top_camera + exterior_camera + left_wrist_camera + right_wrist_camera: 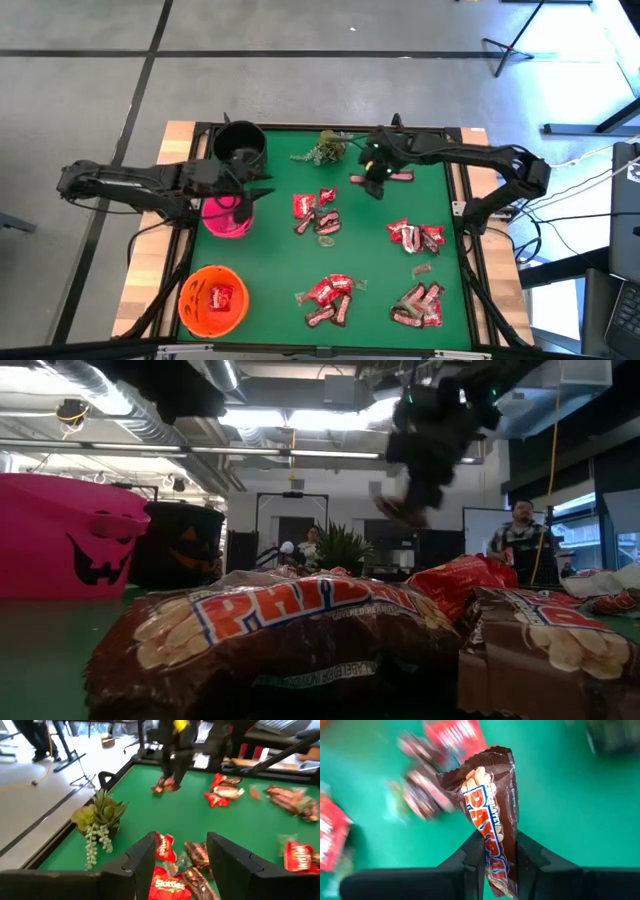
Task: Sort candy
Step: Put the brown chocolate into the black bucket
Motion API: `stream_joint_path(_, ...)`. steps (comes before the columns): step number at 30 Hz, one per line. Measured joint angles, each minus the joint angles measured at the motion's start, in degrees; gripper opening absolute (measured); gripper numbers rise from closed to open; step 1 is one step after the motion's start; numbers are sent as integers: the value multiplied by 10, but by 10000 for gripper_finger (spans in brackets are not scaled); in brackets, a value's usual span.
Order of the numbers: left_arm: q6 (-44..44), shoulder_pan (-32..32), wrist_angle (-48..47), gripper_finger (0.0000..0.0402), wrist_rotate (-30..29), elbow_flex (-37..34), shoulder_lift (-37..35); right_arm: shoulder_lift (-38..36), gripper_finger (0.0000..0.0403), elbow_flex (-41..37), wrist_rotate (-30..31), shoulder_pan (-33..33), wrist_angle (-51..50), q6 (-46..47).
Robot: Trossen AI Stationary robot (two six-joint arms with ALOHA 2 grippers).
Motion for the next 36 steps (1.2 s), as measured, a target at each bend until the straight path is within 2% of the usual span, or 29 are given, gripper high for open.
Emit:
stream_joint_path(4, 4, 15, 52, 192, -2, 0, 49, 0, 71, 37, 3, 41, 76, -1)
stream_joint_path(10, 19, 37, 210, 244, 33, 0, 117, 0, 71, 53, 56, 90, 207, -20)
stream_joint_path(14, 19, 47, 279, 262, 33, 0, 158, 1, 71, 53, 98, 106, 264, -26)
stream_joint_path(25, 17, 51, 410, 265, 33, 0, 238, 19, 72, 53, 140, 112, 338, -13)
stream_joint_path(32, 22, 51, 429, 265, 19, 0, 256, 50, 72, 53, 135, 112, 389, 3)
stream_joint_path(36, 39, 47, 424, 255, -20, 0, 257, 62, 72, 53, 134, 114, 392, 4)
